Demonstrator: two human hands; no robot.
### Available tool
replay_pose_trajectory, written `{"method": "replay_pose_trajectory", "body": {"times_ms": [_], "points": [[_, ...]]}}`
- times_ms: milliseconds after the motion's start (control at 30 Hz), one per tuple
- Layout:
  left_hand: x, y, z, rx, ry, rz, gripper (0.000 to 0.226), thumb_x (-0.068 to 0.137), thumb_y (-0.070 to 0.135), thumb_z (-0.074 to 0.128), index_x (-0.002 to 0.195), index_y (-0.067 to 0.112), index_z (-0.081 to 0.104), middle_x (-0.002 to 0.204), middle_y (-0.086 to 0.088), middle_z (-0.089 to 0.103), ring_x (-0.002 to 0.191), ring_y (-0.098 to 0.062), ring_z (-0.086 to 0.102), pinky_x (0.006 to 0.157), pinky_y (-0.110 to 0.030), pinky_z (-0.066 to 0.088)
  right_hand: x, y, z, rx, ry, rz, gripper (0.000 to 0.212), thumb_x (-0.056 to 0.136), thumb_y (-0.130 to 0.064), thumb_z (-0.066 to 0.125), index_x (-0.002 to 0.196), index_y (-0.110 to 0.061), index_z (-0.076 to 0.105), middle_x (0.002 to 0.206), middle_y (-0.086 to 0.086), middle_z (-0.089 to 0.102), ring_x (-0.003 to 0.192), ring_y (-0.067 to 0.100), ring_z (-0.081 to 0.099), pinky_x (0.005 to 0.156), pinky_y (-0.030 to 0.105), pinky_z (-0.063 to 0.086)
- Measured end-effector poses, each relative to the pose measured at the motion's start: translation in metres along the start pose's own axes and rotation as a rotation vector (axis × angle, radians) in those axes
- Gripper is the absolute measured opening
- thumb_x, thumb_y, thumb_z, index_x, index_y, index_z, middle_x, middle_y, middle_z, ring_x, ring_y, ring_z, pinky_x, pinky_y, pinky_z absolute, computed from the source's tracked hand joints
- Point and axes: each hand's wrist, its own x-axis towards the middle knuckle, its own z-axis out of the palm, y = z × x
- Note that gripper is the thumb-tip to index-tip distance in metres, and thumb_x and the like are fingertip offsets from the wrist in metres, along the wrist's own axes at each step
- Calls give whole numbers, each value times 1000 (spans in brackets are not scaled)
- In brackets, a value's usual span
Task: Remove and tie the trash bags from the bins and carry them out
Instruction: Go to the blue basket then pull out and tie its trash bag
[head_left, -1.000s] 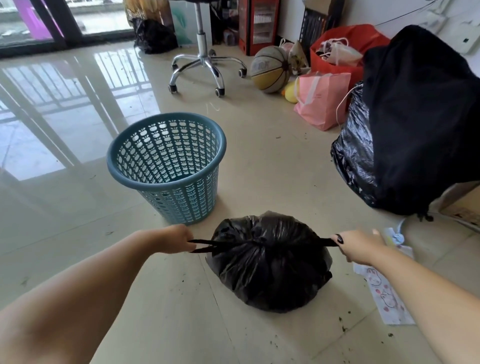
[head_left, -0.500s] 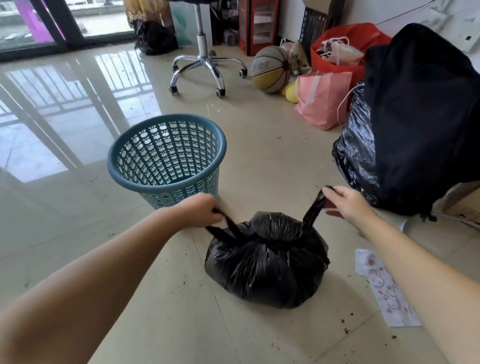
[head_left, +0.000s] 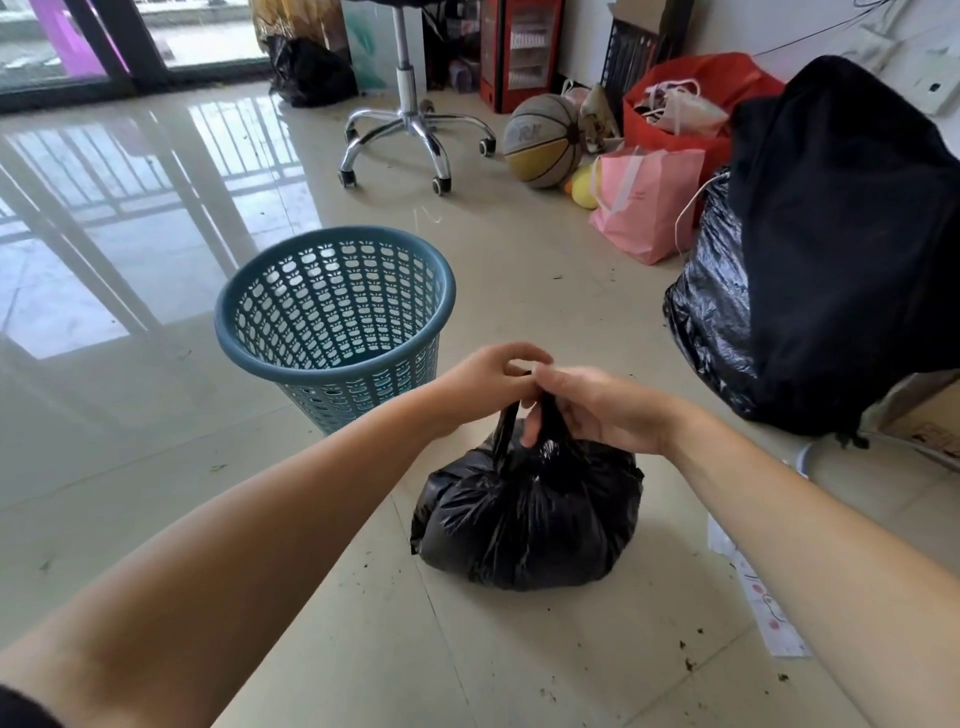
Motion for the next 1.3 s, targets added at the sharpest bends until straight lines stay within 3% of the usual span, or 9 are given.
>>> {"method": "replay_pose_trajectory", "body": {"times_ms": [100, 167, 300, 467, 533, 633, 733, 933, 1300], "points": [[-3, -8, 2, -358, -184, -38, 18, 97, 12, 47, 100, 7, 64, 88, -9, 64, 79, -13, 61, 81, -22, 48, -1, -7, -2, -61, 10, -42, 19, 84, -29, 62, 87, -11, 58, 57, 0, 52, 54, 13, 55, 73, 34, 44], [-2, -17, 3, -443, -233, -68, 18, 96, 17, 51, 89, 7, 64, 77, -8, 63, 68, -16, 61, 77, -28, 50, 0, -5, -11, -157, 51, -57, 11, 88, -20, 63, 84, -10, 59, 56, -2, 46, 49, 11, 47, 65, 29, 43], [1, -38, -3, -279, -226, -143, 30, 92, 27, 60, 67, 16, 48, 52, 5, 35, 48, -10, 32, 53, -24, 26, 2, 16, -27, -471, 251, -5, 19, 85, -26, 67, 72, -16, 56, 59, -1, 47, 53, 14, 47, 61, 31, 38], [3, -55, 11, 307, -169, -119, 37, 91, 41, 56, 69, 12, 52, 56, 4, 42, 51, -11, 37, 51, -24, 29, 12, 60, -10, -862, 328, -40, 25, 86, -28, 63, 67, -22, 48, 61, -4, 48, 59, 14, 45, 54, 22, 32], [3, -62, 19, 477, -165, -72, 37, 92, 41, 54, 71, 10, 51, 58, 2, 42, 53, -12, 36, 50, -23, 28, 17, 76, -7, -967, 290, -70, 23, 88, -28, 61, 71, -21, 46, 62, -4, 48, 62, 19, 47, 56, 27, 34], [3, -77, 27, 467, -176, -103, 36, 93, 39, 53, 78, 6, 58, 64, 1, 49, 56, -11, 40, 53, -21, 31, 23, 91, -10, -1011, 269, -36, 20, 88, -31, 58, 73, -22, 47, 65, 1, 53, 65, 25, 53, 62, 36, 43], [-9, -75, 32, 440, -148, -152, 37, 93, 36, 54, 62, 16, 47, 60, 5, 44, 53, -6, 37, 49, -13, 34, 16, 85, -2, -949, 262, 33, 21, 86, -30, 59, 72, -23, 46, 67, 3, 55, 67, 27, 55, 64, 37, 45], [-48, 14, 0, 360, -178, -238, 37, 92, 33, 57, 61, 19, 42, 59, 8, 41, 52, -6, 37, 49, -11, 34, -37, 5, 12, -844, 235, 129, 19, 87, -23, 58, 74, -20, 45, 61, -7, 48, 65, 23, 50, 61, 33, 37], [-121, 264, -91, 312, -212, -275, 39, 90, 34, 57, 56, 28, 41, 57, 8, 46, 57, -14, 42, 54, -27, 34, -179, -237, 20, -795, 242, 134, 34, 87, -20, 58, 61, -26, 35, 54, -7, 43, 55, 18, 42, 53, 29, 32]]}}
